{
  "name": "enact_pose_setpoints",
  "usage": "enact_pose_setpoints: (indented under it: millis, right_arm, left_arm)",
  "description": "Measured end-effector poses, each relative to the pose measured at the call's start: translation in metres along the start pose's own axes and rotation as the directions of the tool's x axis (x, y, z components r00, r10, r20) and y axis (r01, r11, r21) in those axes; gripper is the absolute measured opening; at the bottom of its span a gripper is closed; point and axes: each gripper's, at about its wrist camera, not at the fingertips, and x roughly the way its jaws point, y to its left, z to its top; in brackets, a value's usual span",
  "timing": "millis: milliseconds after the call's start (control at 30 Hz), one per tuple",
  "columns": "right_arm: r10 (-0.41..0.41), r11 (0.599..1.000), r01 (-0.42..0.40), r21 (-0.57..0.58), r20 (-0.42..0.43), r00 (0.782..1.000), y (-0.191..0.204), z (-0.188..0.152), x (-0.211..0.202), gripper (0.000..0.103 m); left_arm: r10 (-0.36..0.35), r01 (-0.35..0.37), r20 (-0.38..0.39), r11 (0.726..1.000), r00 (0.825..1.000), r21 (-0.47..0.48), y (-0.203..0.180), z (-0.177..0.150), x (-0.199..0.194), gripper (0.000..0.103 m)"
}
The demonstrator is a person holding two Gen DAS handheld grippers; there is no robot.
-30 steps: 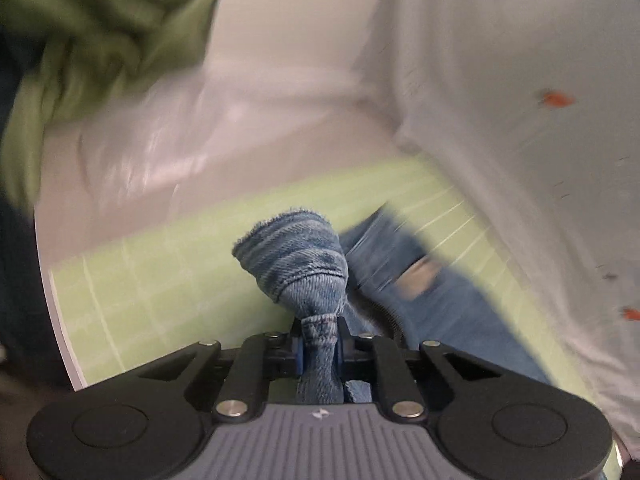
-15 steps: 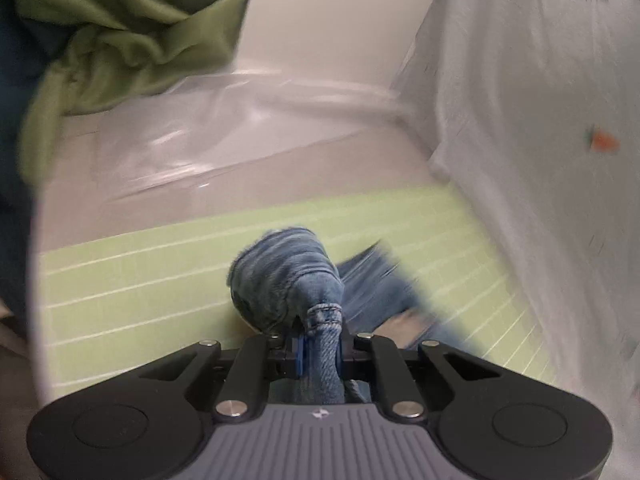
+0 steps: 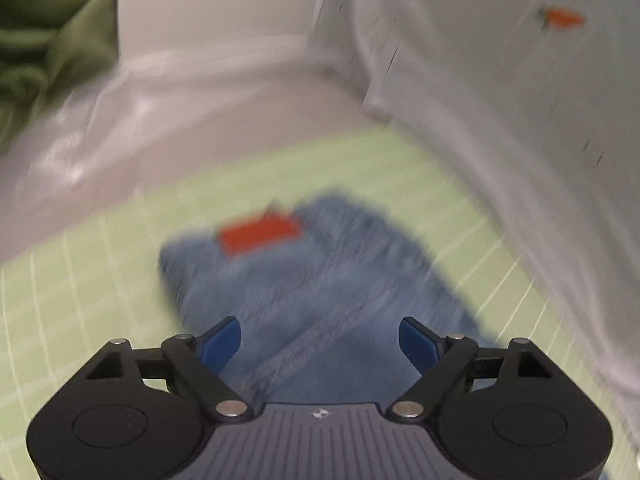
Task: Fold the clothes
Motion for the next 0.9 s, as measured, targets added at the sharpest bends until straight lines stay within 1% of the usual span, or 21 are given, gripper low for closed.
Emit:
enact_pose_setpoints:
  millis: [67,133,267,300,367,400,433,467,533,567,633,733,767,800,833,867,900]
  right_arm:
    - [-0.024,1.0,0.025,0.017,-0.043,0.999,-0.01,-0.013,0.007,0.062]
    - [-0.043,0.999,0.044,0.026,-0.064,0.997,-0.015,-0.023,0.013,0.066]
    - [-0.08,0.997,0.079,-0.01,-0.087,0.993,-0.016,-0.032,0.025,0.066]
    - [-0.089,0.996,0.088,-0.017,-0.087,0.992,-0.016,-0.034,0.026,0.065]
    - [-0.095,0.995,0.094,-0.016,-0.096,0.991,-0.017,-0.037,0.03,0.06]
    - [-0.093,0.996,0.091,-0.02,-0.091,0.992,-0.018,-0.038,0.031,0.047]
    - [-0.088,0.996,0.086,-0.031,-0.076,0.993,-0.018,-0.039,0.031,0.006]
    - [-0.085,0.996,0.082,-0.047,-0.07,0.994,-0.02,-0.039,0.031,0.002]
    - [-0.08,0.993,0.074,-0.088,-0.069,0.994,-0.023,-0.04,0.031,0.0]
    - [-0.097,0.991,0.091,-0.102,-0.057,0.994,-0.029,-0.041,0.027,0.0]
    - [-0.158,0.981,0.155,-0.117,-0.016,0.987,-0.048,-0.041,0.013,0.0]
    - [-0.217,0.974,0.216,-0.068,-0.022,0.976,-0.097,-0.044,0.0,0.0]
    - [-0.217,0.975,0.216,-0.047,-0.027,0.976,-0.113,-0.046,-0.005,0.0]
    - [-0.195,0.981,0.194,-0.025,-0.032,0.98,-0.125,-0.047,-0.009,0.0]
    - [-0.16,0.987,0.16,-0.003,-0.04,0.986,-0.133,-0.048,-0.012,0.006]
    - [-0.126,0.992,0.126,0.001,-0.043,0.991,-0.135,-0.05,-0.014,0.008]
    - [-0.095,0.995,0.095,-0.004,-0.042,0.995,-0.134,-0.051,-0.017,0.021]
  left_arm:
    - [0.022,-0.021,-0.038,0.999,0.999,0.034,-0.002,-0.015,0.007,0.087]
    - [0.036,-0.032,-0.066,0.998,0.997,0.059,-0.006,-0.024,0.013,0.087]
    - [0.042,-0.035,-0.083,0.995,0.996,0.092,-0.015,-0.034,0.015,0.087]
    - [0.043,-0.034,-0.085,0.994,0.995,0.103,-0.017,-0.035,0.015,0.087]
    - [0.045,-0.034,-0.09,0.992,0.995,0.125,-0.02,-0.038,0.014,0.087]
    - [0.045,-0.033,-0.091,0.991,0.995,0.13,-0.021,-0.04,0.013,0.087]
    - [0.041,-0.029,-0.088,0.991,0.995,0.134,-0.021,-0.04,0.009,0.087]
    - [0.037,-0.025,-0.086,0.99,0.996,0.138,-0.021,-0.041,0.006,0.087]
    - [0.028,-0.016,-0.081,0.989,0.996,0.146,-0.021,-0.043,0.0,0.087]
    - [0.022,-0.01,-0.076,0.988,0.997,0.152,-0.021,-0.044,-0.005,0.087]
    - [0.001,0.009,-0.059,0.986,0.998,0.165,-0.018,-0.048,-0.02,0.087]
    - [-0.047,0.057,-0.06,0.983,0.997,0.173,-0.013,-0.06,-0.038,0.087]
    - [-0.059,0.07,-0.066,0.981,0.996,0.183,-0.013,-0.066,-0.043,0.087]
    - [-0.067,0.079,-0.072,0.978,0.995,0.194,-0.014,-0.072,-0.046,0.087]
    - [-0.076,0.09,-0.078,0.974,0.994,0.205,-0.016,-0.078,-0.051,0.087]
    - [-0.086,0.103,-0.085,0.971,0.993,0.216,-0.019,-0.084,-0.055,0.087]
    - [-0.099,0.118,-0.091,0.967,0.991,0.227,-0.02,-0.09,-0.06,0.087]
